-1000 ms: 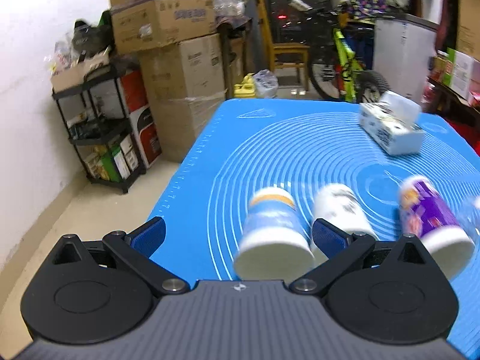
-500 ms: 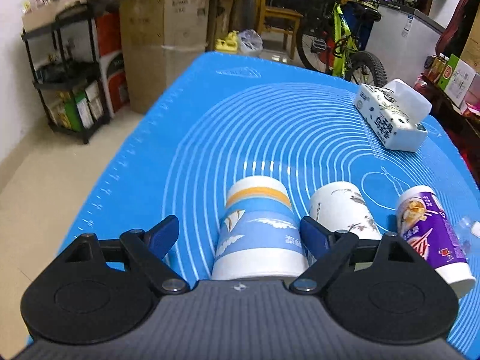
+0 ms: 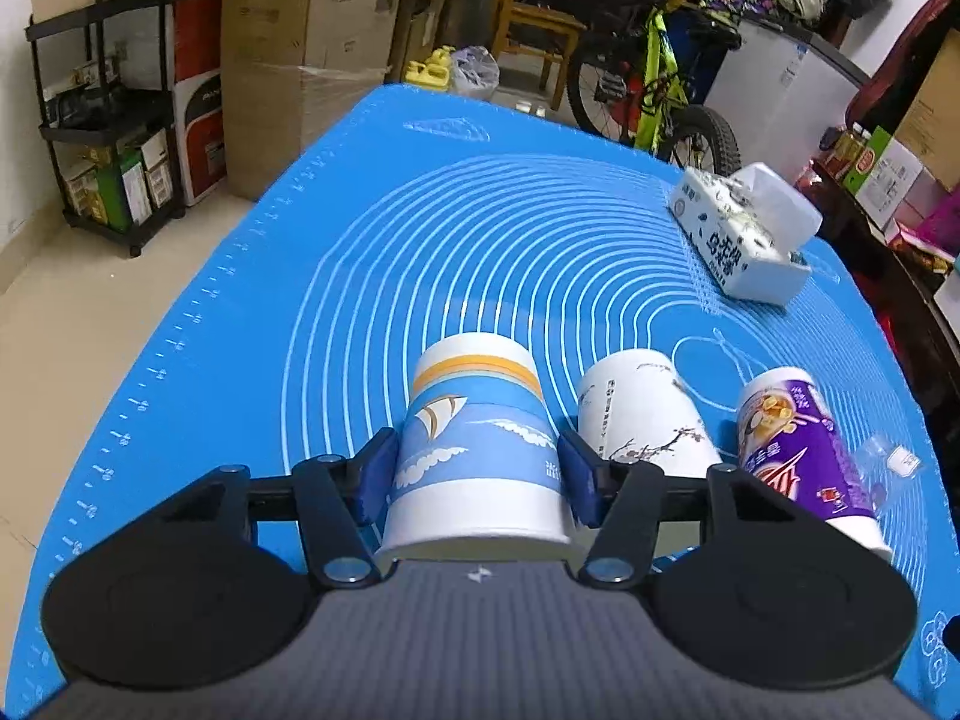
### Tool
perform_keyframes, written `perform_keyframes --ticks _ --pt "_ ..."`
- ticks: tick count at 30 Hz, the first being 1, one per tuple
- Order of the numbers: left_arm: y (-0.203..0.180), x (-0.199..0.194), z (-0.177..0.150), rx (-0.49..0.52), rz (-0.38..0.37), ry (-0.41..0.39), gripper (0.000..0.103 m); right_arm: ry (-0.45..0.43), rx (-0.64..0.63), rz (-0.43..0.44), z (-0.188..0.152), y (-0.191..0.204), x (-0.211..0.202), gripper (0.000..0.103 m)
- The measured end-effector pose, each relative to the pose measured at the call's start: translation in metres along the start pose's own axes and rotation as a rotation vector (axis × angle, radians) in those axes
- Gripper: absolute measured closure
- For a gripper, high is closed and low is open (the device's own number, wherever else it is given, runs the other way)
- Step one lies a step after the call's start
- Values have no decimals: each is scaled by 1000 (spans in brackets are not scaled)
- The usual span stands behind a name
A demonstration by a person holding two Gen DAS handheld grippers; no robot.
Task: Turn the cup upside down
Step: 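Lift the sailboat-print cup with the left gripper and carry it toward the right gripper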
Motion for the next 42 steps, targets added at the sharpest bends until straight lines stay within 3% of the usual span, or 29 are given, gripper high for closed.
perform_keyframes --ticks 9,16,21,27,38,40,41,42 --pt "-24 -48 -37 42 9 -66 44 -7 -6 6 -3 -1 -9 2" --pt "-68 -71 -80 93 -52 -70 44 0 0 1 -10 -11 -22 2" --pt "-112 -62 -102 130 -130 -43 44 3 14 -1 -17 -23 -31 2" --pt "-151 -34 -117 142 -163 10 44 13 26 -13 -25 -40 -36 2" --pt "-180 -3 -133 176 -130 12 41 57 53 -10 -36 -56 -19 2" --pt "-181 -2 -132 178 -123 19 33 62 56 -10 -37 -57 -16 2" --pt "-180 -3 -134 175 -120 17 22 64 56 -10 -37 -57 -15 2" --pt "-179 -4 -134 172 -117 8 17 65 55 -9 -37 -57 -15 2"
Point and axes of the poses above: each gripper's, at about its wrist camera, not at the fingertips, and x roughly the way its jaws point, y to its left, z to its top, the point moved 4 cm from there along x, roughly the way its jaws point, and after that the axes turned 15 degrees about y, right-handed, at the moved point
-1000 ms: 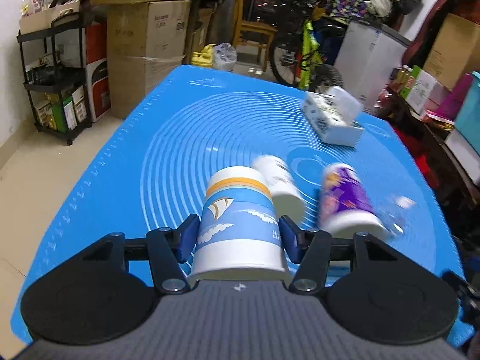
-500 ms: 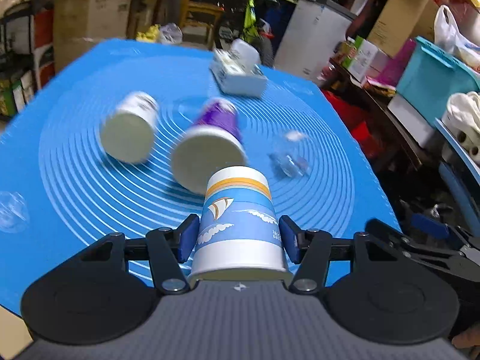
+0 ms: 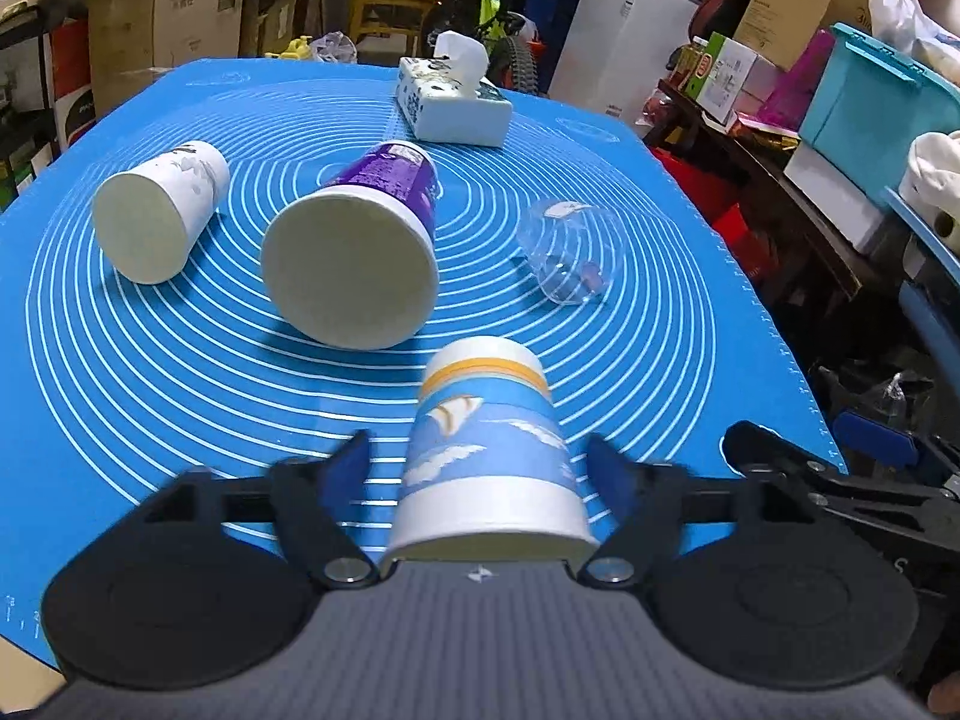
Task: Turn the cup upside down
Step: 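Lift the sailboat-print cup with the left gripper and carry it toward the right gripper, then close the right gripper on the cup while the left gripper opens and releases it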
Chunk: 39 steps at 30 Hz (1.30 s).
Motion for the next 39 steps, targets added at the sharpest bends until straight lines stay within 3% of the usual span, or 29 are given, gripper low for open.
perform_keyframes --ticks 13,20,30,34,39 --pt "-1 -6 -3 27 20 -15 11 -7 -1 -2 0 0 -2 2" --pt "4 -34 -2 45 43 -76 10 -25 -6 -4 3 5 -14 2" --pt "56 -81 1 -9 162 -193 9 -23 -62 91 23 40 -32 2" --pt "80 -75 4 -39 206 -186 9 -1 -99 135 36 68 -31 2" --pt "106 -56 4 -67 258 -185 9 108 -91 208 51 100 -13 2"
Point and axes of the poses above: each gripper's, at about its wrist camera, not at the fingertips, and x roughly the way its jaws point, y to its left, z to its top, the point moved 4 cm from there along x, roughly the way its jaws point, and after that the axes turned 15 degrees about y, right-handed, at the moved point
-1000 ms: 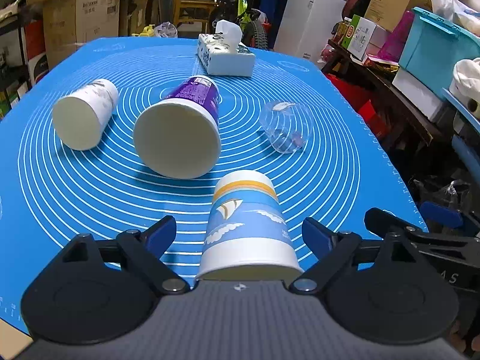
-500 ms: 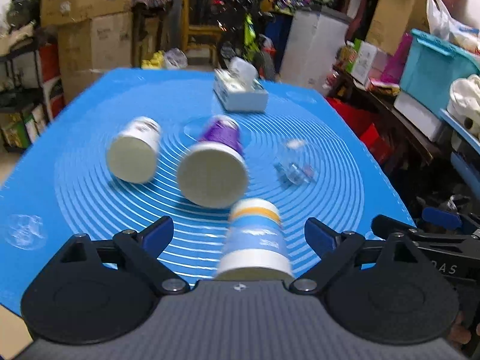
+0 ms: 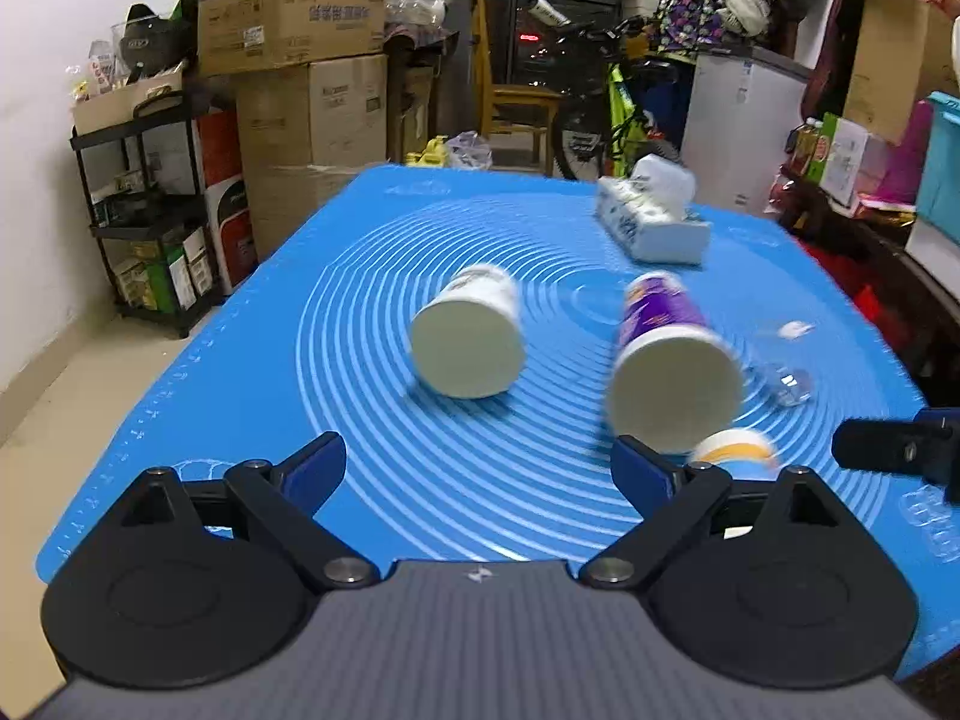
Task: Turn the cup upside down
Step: 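Close the right gripper on the cup while the left gripper opens and releases it, then rotate the held cup with the right gripper until its opening faces up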
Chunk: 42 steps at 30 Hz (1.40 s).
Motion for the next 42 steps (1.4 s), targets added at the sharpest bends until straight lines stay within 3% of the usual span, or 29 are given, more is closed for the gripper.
perform_keyframes --ticks 6,12,19,23,26,30,39,42 --pt "22 8 -2 -74 -14 2 9 189 82 123 19 21 42 2" --pt "26 13 -10 -70 -9 8 9 263 62 50 24 40 65 5" --pt "27 16 -12 -64 -36 21 9 360 88 13 20 34 81 22" --pt "28 16 -13 -70 -40 25 9 362 111 47 20 31 81 33" --pt "30 15 -13 -86 -53 22 9 322 60 1 20 35 76 37" --pt "31 12 -14 -101 -57 10 9 209 14 3 17 33 58 39" --pt "23 9 -13 -75 -59 -23 9 -267 -187 -272 -4 20 26 39" --pt "19 10 -13 -64 -61 -28 9 -295 -245 -308 -9 20 36 39"
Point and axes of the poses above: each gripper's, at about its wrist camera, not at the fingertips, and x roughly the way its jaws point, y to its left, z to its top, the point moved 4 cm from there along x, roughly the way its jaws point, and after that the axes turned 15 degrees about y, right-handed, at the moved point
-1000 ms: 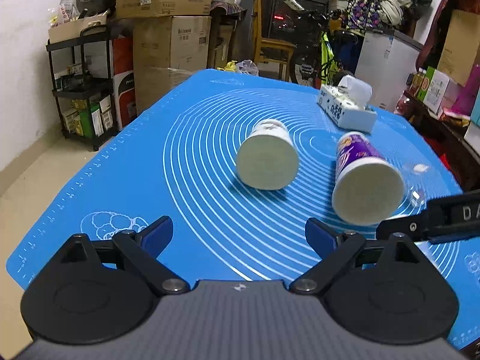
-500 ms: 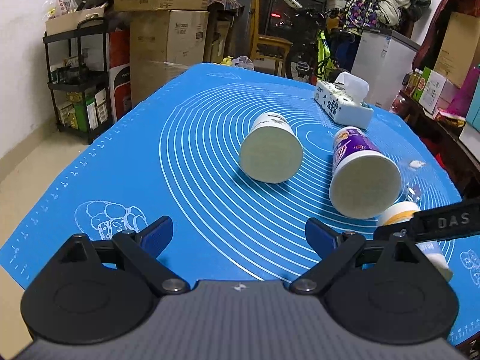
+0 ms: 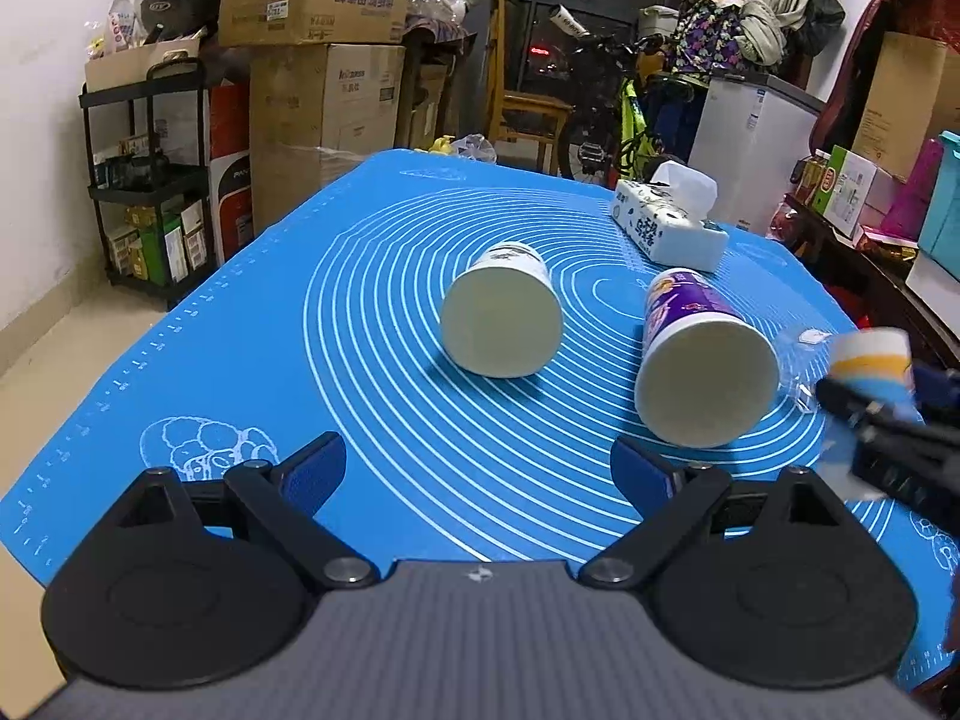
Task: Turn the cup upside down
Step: 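Rotate the held cup with the right gripper until its opening faces up, then lower the cup onto the mat standing on its base and open the right gripper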
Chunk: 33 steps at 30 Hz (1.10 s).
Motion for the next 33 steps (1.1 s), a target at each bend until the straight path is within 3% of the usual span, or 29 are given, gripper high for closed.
perform_keyframes --ticks 9,24,33 --pt "-8 2 -2 29 -2 6 9 -24 -46 -22 -21 11 -8 39" --pt "-26 -7 -13 71 -10 22 9 22 -5 39 -44 0 -32 40" --pt "-46 -30 -26 89 -7 -4 9 9 31 81 -52 -7 -55 20"
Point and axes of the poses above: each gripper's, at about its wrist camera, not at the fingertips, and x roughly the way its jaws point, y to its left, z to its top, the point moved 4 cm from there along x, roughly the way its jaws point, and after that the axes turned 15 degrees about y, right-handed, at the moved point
